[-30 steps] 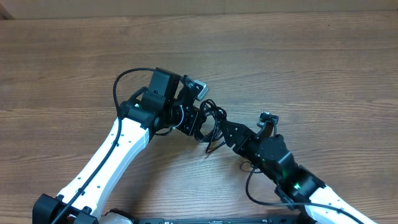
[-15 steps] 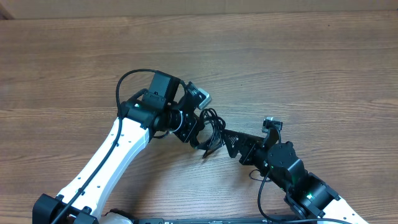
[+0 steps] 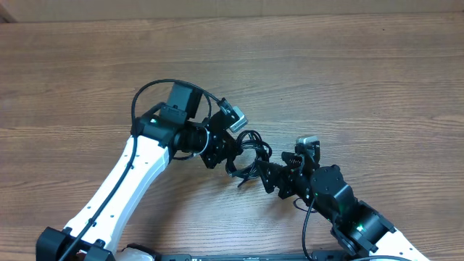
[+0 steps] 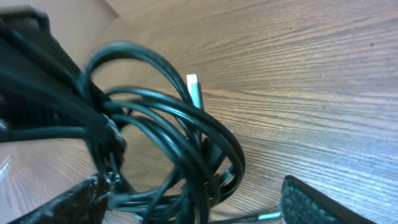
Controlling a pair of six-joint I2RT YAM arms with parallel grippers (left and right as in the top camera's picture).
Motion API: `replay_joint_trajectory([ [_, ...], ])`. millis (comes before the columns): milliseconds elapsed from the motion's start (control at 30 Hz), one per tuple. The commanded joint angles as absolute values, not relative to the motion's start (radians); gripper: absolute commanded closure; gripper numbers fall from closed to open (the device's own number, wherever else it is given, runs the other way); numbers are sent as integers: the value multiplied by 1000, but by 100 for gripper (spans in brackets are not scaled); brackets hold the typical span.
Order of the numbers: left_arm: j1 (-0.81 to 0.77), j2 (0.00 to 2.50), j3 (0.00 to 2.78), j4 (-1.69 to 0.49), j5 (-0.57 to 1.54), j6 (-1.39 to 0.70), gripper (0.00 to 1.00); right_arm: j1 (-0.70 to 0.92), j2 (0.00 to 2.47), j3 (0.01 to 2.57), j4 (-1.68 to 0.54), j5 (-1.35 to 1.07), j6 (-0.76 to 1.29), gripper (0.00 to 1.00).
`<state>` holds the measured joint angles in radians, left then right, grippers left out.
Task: Untangle cables
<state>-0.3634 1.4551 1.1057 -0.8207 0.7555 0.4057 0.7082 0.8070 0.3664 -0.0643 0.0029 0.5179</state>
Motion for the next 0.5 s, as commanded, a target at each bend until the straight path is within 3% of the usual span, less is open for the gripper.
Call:
replay_joint_trajectory([
  [0,-352,1427,1128,-852,907,487,96,706,832,362,-55,-14,387,18],
  [167,-352,1427,1128,-957,957,573,96,706,881,362,27,-30,361,29],
  [200,-352,1427,1128,-964,962,578,96,706,889,362,44,-33,362,37],
  [267,-352,1427,1128,-964,971,580,96,706,906,362,62,-32,362,61],
  [333,-352,1427,1128,-957,974,580,96,706,920,362,62,-32,362,77],
  [467,-352,1427,1128,-952,964,570,96,706,932,362,56,-39,366,96],
])
